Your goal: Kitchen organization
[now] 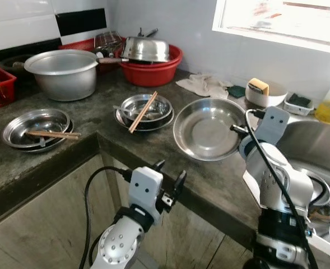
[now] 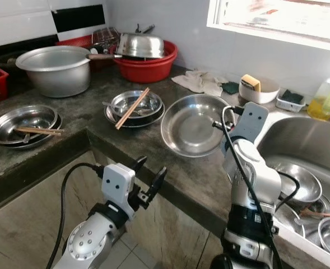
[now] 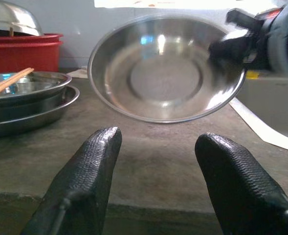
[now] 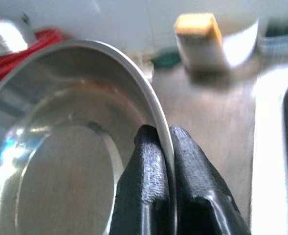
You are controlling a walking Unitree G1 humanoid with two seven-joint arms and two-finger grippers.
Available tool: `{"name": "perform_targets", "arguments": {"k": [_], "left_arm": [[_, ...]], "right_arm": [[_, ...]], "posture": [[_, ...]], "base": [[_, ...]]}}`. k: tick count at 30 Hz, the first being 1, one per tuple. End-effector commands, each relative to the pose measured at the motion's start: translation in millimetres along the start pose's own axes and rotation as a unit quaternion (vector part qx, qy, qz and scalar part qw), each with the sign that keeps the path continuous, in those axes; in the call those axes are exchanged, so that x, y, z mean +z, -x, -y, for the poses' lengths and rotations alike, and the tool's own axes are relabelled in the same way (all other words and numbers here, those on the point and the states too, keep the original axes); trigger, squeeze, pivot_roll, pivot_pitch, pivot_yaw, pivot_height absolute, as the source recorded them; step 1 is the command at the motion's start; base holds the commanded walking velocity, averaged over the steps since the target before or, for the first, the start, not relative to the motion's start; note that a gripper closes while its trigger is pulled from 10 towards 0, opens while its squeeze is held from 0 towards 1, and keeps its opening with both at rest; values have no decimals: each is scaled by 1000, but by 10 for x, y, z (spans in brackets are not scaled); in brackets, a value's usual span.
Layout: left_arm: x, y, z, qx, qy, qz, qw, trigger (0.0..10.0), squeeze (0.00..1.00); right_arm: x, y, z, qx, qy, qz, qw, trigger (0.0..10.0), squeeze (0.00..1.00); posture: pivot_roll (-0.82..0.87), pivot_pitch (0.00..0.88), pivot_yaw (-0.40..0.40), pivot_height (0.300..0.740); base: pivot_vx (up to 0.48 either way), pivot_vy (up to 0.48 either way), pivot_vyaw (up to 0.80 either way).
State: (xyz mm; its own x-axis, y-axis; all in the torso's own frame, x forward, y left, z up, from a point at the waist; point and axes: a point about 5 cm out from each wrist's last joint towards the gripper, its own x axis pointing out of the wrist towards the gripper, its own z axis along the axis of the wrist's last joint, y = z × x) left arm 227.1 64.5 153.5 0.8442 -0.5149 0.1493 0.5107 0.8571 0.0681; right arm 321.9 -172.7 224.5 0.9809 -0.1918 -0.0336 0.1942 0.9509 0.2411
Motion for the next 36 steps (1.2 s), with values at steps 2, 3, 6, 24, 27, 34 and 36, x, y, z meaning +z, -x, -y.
{"name": "perform_targets", "arguments": {"k": [2, 3, 6, 24, 27, 34, 36], "left_arm": [[41, -21, -20, 4, -2, 8, 1000, 10000, 0], [43, -24, -24, 4, -2, 9, 1000, 10000, 0], [44, -29, -32, 3, -2, 9, 1000, 10000, 0], [65, -42, -62, -6, -13, 21, 1000, 10000, 0], [52, -55, -67, -5, -12, 12, 1000, 10000, 0], [30, -70, -64, -11, -7, 5, 1000, 10000, 0], [19, -73, -65, -13, -2, 3, 1000, 10000, 0]], "right_arm": [[202, 211, -111, 36, 60, 113, 991, 0, 0], [201, 251, -120, 40, 62, 123, 990, 0, 0], [163, 374, -133, 46, 77, 141, 986, 0, 0], [42, 465, -146, 51, 90, 151, 983, 0, 0], [41, 475, -151, 50, 93, 153, 983, 0, 0], [37, 482, -154, 48, 95, 157, 982, 0, 0], [33, 488, -157, 47, 94, 159, 982, 0, 0]], "posture": [[20, 3, -65, 740], [21, 2, -64, 740], [14, 2, -54, 740], [10, 0, -40, 740], [10, 0, -37, 740], [7, 0, -31, 740], [7, 0, -27, 740]], "base": [[0, 0, 0], [0, 0, 0], [0, 0, 0], [0, 163, -600], [0, 0, -788], [0, 46, -788], [0, 480, -788]]}}
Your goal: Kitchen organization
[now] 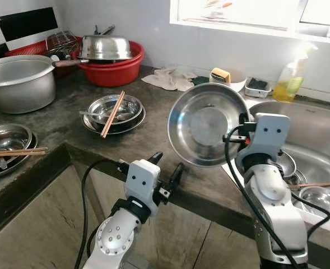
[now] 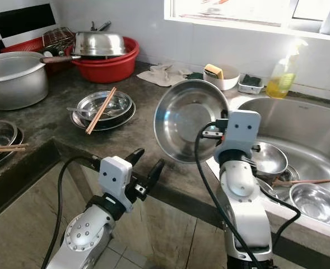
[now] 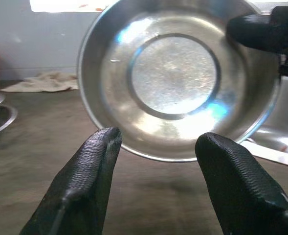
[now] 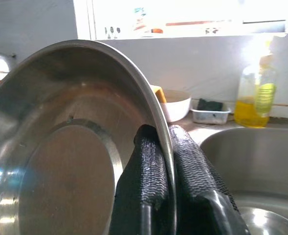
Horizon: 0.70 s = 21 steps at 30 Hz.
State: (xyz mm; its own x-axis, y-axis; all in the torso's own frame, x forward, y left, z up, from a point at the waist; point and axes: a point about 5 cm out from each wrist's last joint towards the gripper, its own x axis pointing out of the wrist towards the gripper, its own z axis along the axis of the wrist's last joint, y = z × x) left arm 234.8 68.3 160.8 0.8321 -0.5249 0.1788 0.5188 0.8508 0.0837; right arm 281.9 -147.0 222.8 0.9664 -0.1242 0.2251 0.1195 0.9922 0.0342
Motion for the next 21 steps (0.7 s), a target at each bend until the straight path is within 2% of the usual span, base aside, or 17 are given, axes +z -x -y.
{"name": "perform_targets", "arguments": {"k": [1, 6, 14, 16, 17, 18, 19, 21], "left_arm": [[-41, -16, 10, -7, 4, -12, 1000, 10000, 0], [-29, -15, -6, -8, -7, -4, 1000, 10000, 0], [-30, -26, -19, -5, -14, -10, 1000, 10000, 0], [-28, -31, -15, -6, -15, -10, 1000, 10000, 0], [-26, -35, -10, -8, -18, -11, 1000, 10000, 0], [-26, -36, -8, -8, -18, -11, 1000, 10000, 0], [-26, -38, -9, -9, -19, -11, 1000, 10000, 0], [-25, -39, -11, -9, -20, -11, 1000, 10000, 0]], "right_arm": [[111, 22, 23, -7, -3, 35, 999, 0, 0], [111, 20, 16, -8, -1, 35, 999, 0, 0], [113, 15, 5, -9, 6, 37, 999, 0, 0], [108, 11, -2, -7, 12, 36, 999, 0, 0], [99, 8, -7, -6, 18, 34, 999, 2392, 0], [94, 7, -6, -7, 19, 33, 999, 7608, 0], [88, 4, -6, -8, 18, 31, 999, 10000, 0], [84, -2, -1, -11, 17, 29, 999, 10000, 0]], "posture": [[6, 0, -28, 740], [4, 0, -24, 740], [5, 0, -19, 740], [9, 0, -22, 740], [9, 0, -22, 740], [9, 0, -22, 740], [10, 0, -22, 740], [10, 0, -22, 740]], "base": [[0, 476, -788], [0, 419, -788], [0, 0, -784], [0, 0, 0], [0, 0, 0], [0, 0, 0], [0, 0, 0], [0, 0, 0]]}}
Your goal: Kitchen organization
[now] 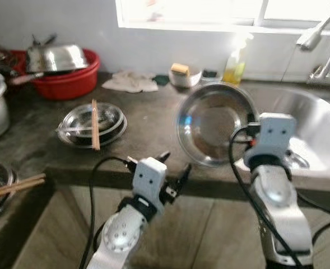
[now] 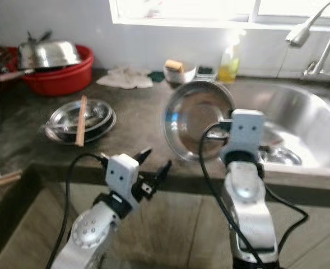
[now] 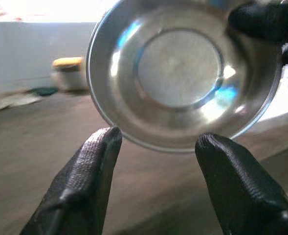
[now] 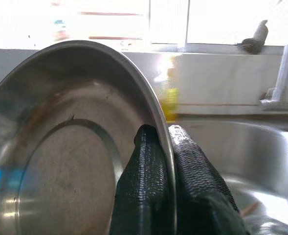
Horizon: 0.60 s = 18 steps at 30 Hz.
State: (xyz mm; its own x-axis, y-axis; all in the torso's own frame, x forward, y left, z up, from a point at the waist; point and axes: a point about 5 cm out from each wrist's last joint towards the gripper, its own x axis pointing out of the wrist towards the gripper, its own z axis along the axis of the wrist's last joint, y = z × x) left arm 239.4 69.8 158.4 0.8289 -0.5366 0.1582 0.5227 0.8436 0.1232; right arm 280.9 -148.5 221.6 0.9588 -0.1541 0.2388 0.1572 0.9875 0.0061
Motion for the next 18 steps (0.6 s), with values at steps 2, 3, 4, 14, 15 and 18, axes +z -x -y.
{"name": "perform_targets", "arguments": {"k": [2, 3, 4, 14, 15, 18], "left_arm": [[8, -10, 23, -2, -3, -1, 1000, 10000, 0], [8, -9, 22, -1, -4, -2, 1000, 10000, 0], [6, -9, 23, -2, -5, -1, 1000, 10000, 0], [-6, -2, 27, -3, -15, -1, 1000, 10000, 0], [-8, -1, 27, -2, -15, -1, 1000, 10000, 0], [-9, 0, 28, -2, -15, -1, 1000, 10000, 0]], "right_arm": [[93, -18, -11, 2, 1, 22, 1000, 10000, 0], [92, -20, -10, 2, 2, 22, 1000, 10000, 0], [91, -23, -8, 2, 2, 21, 1000, 10000, 0], [93, -42, 4, -2, 2, 19, 1000, 10000, 0], [95, -46, 6, -2, 2, 20, 1000, 10000, 0], [103, -55, 10, -2, 2, 21, 1000, 10000, 0]], "posture": [[10, 0, -22, 740], [10, 0, -22, 740], [9, 0, -22, 740], [7, 0, -22, 740], [7, 0, -22, 740], [7, 0, -22, 740]], "base": [[0, 0, 0], [0, 0, 0], [0, -255, 0], [252, -376, 0], [285, -382, 0], [285, -382, 0]]}}
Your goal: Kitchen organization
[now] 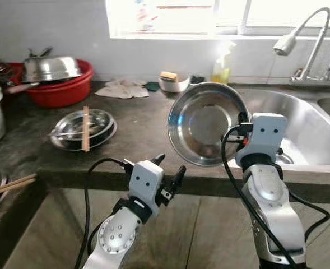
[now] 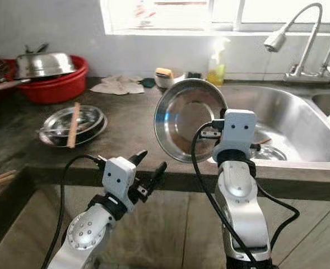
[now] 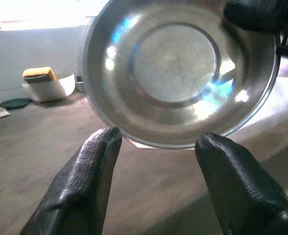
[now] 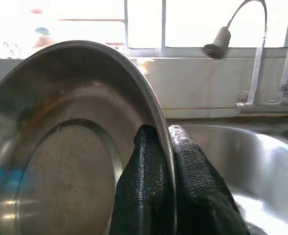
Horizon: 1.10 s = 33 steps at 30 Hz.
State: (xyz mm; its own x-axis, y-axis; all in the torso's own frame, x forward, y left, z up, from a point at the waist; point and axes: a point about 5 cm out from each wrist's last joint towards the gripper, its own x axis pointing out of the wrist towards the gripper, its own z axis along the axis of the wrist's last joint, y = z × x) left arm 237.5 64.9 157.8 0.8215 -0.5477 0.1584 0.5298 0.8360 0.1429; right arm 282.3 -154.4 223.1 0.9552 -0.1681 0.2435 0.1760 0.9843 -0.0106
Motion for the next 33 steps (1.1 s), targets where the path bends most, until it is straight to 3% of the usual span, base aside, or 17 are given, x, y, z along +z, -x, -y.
{"name": "perform_targets", "arguments": {"k": [1, 14, 21, 31, 33], "left_arm": [[-8, 12, -25, 5, -5, -2, 1000, 10000, 0], [-12, 14, -24, 7, -8, -4, 1000, 10000, 0], [-21, 17, -29, 15, 3, -9, 1000, 10000, 0], [-23, 34, -16, 16, 7, -11, 1000, 10000, 0], [-25, 34, -12, 16, 8, -11, 1000, 10000, 0]], "right_arm": [[105, -36, -42, 5, -9, 20, 1000, 10000, 0], [309, -219, 106, -3, 1, 50, 999, 10000, 0], [326, -300, 119, 12, 16, 34, 999, 10000, 0], [165, -483, 295, -3, 40, -69, 997, 10000, 0], [55, -518, 308, 24, 44, -121, 991, 10000, 0]], "posture": [[7, 0, -22, 740], [7, 0, -21, 740], [8, 0, -23, 740], [11, 7, -32, 740], [11, 8, -31, 740]], "base": [[285, -382, 0], [284, -383, 0], [205, -215, 0], [0, 0, 0], [0, 0, 0]]}}
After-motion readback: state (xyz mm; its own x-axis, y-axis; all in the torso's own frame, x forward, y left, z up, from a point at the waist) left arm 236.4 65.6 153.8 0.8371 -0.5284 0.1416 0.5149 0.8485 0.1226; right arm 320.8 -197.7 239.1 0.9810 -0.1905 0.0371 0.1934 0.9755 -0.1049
